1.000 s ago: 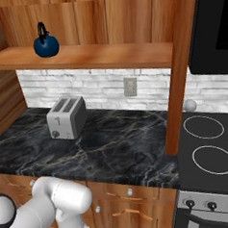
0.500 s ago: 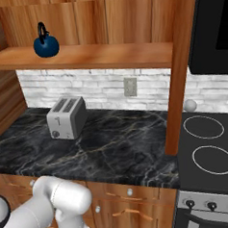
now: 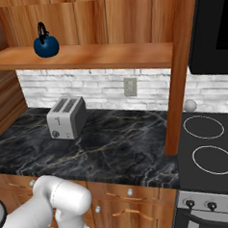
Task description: Open the cabinet, pick the kettle from the cabinet, and place it in the sink.
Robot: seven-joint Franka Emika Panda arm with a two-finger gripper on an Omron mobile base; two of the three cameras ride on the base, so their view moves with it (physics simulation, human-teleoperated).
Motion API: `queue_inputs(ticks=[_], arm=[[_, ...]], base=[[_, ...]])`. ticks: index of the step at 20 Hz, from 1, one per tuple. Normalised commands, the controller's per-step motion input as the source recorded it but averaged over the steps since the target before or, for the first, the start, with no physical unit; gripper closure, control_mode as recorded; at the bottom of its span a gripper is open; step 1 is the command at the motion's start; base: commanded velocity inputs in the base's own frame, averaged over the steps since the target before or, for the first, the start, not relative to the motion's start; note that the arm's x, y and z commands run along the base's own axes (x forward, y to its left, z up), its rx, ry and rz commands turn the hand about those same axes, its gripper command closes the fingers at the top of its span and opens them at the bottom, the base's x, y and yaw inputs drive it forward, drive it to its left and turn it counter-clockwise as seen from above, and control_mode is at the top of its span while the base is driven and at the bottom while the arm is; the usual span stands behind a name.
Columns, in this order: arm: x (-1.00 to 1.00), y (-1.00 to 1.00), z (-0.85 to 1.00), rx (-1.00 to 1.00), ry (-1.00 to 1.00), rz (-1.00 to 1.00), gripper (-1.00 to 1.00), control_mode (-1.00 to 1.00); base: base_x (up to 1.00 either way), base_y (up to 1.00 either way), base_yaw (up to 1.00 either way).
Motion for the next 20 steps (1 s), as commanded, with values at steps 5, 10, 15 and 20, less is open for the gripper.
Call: queue_inputs(ticks=[5, 10, 15, 20], arm=[[-0.48, -0.05, -0.02, 0.11, 0.00, 0.10, -1.00, -1.00], [-0.42, -0.27, 0.00, 0.24, -0.01, 0.27, -1.00, -1.00], [-0.26, -0.41, 0.00, 0.19, -0.03, 0.39, -1.00, -1.00], [-0.14, -0.43, 0.00, 0.11, 0.00, 0.37, -1.00, -1.00]], base=[[0.00, 0.00, 0.00], [0.00, 0.00, 0.00], [0.00, 0.00, 0.00], [0.00, 0.00, 0.00]])
